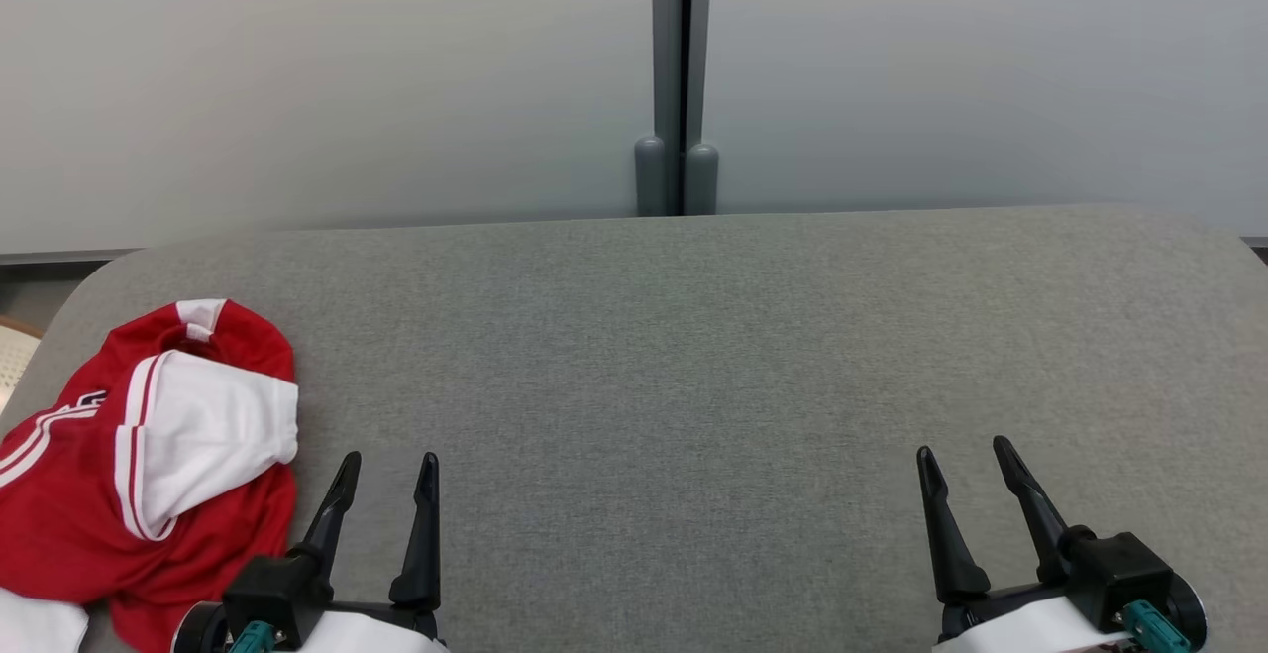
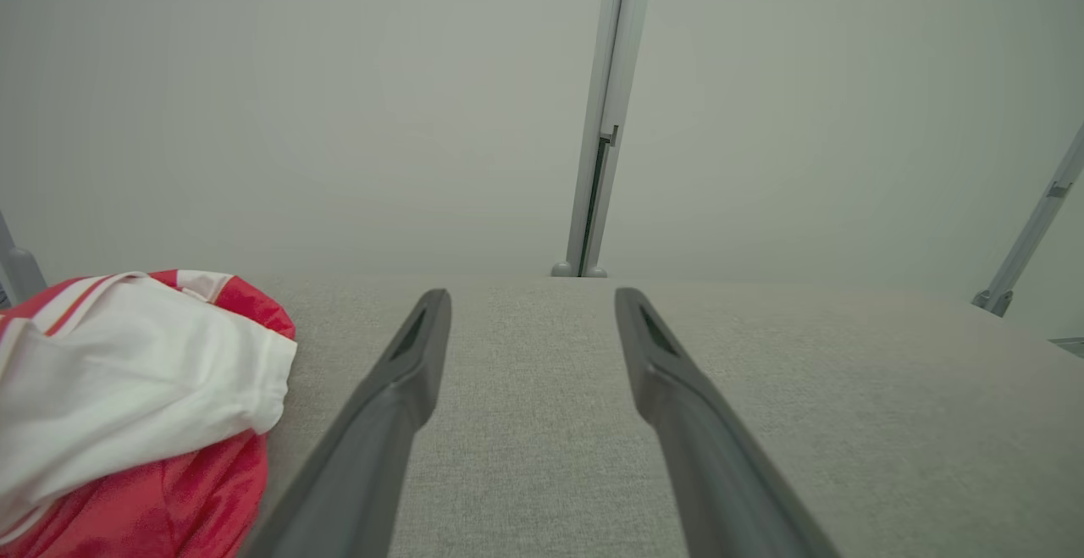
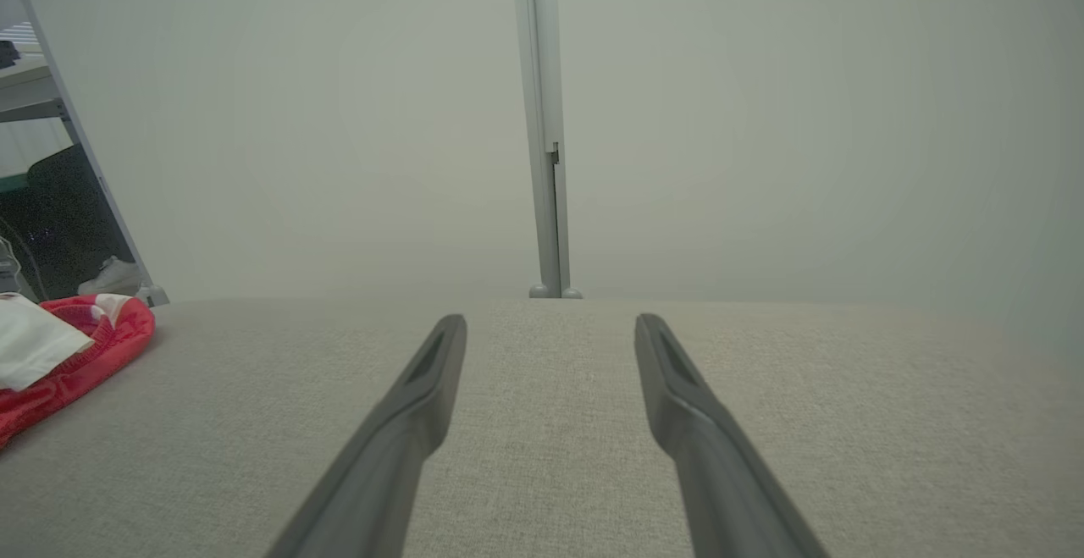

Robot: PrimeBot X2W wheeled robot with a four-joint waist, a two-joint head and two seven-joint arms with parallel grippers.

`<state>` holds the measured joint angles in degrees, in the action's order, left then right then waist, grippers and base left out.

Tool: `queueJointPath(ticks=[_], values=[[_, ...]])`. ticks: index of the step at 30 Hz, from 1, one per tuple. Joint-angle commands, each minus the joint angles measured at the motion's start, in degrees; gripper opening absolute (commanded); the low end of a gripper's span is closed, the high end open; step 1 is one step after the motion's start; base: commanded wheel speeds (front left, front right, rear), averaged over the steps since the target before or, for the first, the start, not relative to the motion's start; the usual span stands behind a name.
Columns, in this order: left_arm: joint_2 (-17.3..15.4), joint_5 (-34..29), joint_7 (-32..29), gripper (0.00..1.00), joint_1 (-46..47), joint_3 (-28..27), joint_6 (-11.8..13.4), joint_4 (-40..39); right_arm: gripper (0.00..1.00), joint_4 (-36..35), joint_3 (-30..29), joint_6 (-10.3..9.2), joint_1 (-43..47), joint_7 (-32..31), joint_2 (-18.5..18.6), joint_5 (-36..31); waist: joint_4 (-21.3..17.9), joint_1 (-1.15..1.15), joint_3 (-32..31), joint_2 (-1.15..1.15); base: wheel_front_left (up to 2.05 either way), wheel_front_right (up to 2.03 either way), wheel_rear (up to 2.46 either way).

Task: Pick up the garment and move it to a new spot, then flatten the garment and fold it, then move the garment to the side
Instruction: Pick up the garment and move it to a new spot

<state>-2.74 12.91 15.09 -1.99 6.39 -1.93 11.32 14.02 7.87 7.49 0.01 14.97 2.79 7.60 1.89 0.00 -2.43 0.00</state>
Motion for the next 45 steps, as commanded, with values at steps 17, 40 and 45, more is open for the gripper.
queueJointPath(ticks=[17,40,45], values=[[-0.25,-1.08,0.10,1.00,-0.86,-1.59,0.72,-0.02,1.00,-0.03,0.17,0.00,1.49,0.32,0.20,0.64,17.75,0.00,-0.36,0.00,0.00,0.00,0.00],[-3.92,-1.62,-2.77,1.00,21.58,-7.91,-3.61,15.55,1.00,0.39,-1.12,-0.01,-0.93,0.32,0.61,-5.05,22.07,0.00,7.96,0.00,0.00,0.00,0.00],[-7.35,-0.66,-13.66,1.00,37.02,-7.89,-3.95,27.53,1.00,-0.40,-1.75,-0.01,-3.00,0.25,2.47,-6.37,19.37,0.00,12.97,0.00,0.00,0.00,0.00]])
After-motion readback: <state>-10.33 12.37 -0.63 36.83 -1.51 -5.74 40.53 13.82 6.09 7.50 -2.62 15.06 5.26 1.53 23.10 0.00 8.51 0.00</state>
